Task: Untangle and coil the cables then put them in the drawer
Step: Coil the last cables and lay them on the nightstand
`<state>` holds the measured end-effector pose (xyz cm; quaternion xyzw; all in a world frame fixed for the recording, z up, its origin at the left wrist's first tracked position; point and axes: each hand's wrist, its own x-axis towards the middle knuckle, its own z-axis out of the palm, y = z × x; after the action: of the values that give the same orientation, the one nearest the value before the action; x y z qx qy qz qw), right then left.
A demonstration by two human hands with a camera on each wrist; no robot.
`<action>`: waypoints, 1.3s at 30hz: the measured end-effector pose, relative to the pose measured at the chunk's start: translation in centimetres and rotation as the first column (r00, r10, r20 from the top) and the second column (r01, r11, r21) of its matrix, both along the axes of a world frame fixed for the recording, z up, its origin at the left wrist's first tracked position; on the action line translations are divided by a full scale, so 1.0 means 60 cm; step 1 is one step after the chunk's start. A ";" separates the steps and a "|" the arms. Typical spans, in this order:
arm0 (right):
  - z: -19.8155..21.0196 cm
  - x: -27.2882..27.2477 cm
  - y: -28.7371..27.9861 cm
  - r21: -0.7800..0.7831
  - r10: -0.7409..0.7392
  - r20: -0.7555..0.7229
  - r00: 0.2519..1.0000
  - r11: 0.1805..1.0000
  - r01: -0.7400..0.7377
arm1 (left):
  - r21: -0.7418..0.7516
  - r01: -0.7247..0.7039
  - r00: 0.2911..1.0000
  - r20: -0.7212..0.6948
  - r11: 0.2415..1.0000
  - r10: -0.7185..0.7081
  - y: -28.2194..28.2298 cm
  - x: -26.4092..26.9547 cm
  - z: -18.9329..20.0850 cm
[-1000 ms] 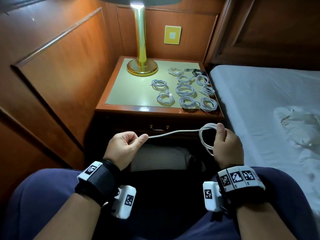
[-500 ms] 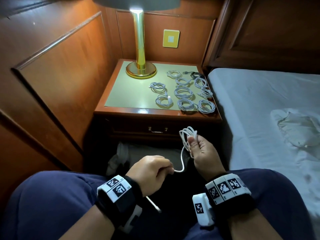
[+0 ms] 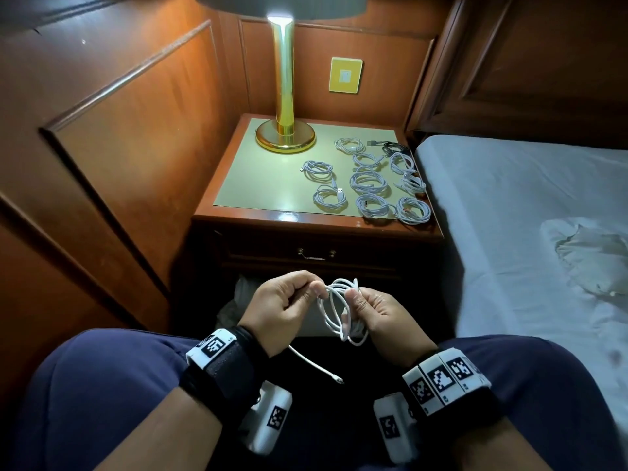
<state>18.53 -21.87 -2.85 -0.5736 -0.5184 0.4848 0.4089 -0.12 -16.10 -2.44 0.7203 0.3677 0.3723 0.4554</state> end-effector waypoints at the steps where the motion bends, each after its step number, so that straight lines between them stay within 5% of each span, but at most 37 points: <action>1: -0.001 0.000 0.000 -0.010 0.001 -0.024 1.000 1.000 -0.001 | 0.006 0.016 1.000 -0.020 1.000 -0.016 -0.003 0.001 -0.001; 10: 0.005 -0.007 0.000 -0.103 -0.031 -0.221 0.975 0.995 0.009 | 0.075 -0.082 0.996 -0.039 0.994 0.085 -0.005 0.003 0.001; 14: 0.011 -0.007 -0.003 -0.175 -0.085 -0.302 0.950 0.984 0.032 | 0.062 -0.134 0.973 -0.179 0.989 0.143 -0.001 0.003 -0.012; 20: 0.013 -0.006 -0.005 -0.135 -0.090 -0.431 0.898 0.990 0.034 | -0.214 0.203 0.978 0.095 0.955 -0.187 -0.014 0.017 -0.019; 25: 0.018 -0.008 -0.006 -0.159 -0.135 -0.468 0.873 0.985 0.067 | -0.206 0.148 0.988 0.061 0.967 -0.139 -0.013 0.026 -0.023; 34: -0.013 0.000 0.004 -0.108 -0.144 -0.098 0.985 0.985 0.133 | -0.119 0.116 0.977 -0.167 0.986 -0.135 -0.017 0.029 -0.018; 39: -0.010 -0.003 0.003 -0.021 -0.147 -0.117 0.982 0.989 0.145 | -0.035 0.163 0.952 -0.257 0.986 -0.166 -0.016 0.029 -0.016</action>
<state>18.36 -21.70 -3.43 -0.5828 -0.4468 0.4900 0.4697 1.65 -17.03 -3.43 0.7878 0.3654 0.2332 0.4376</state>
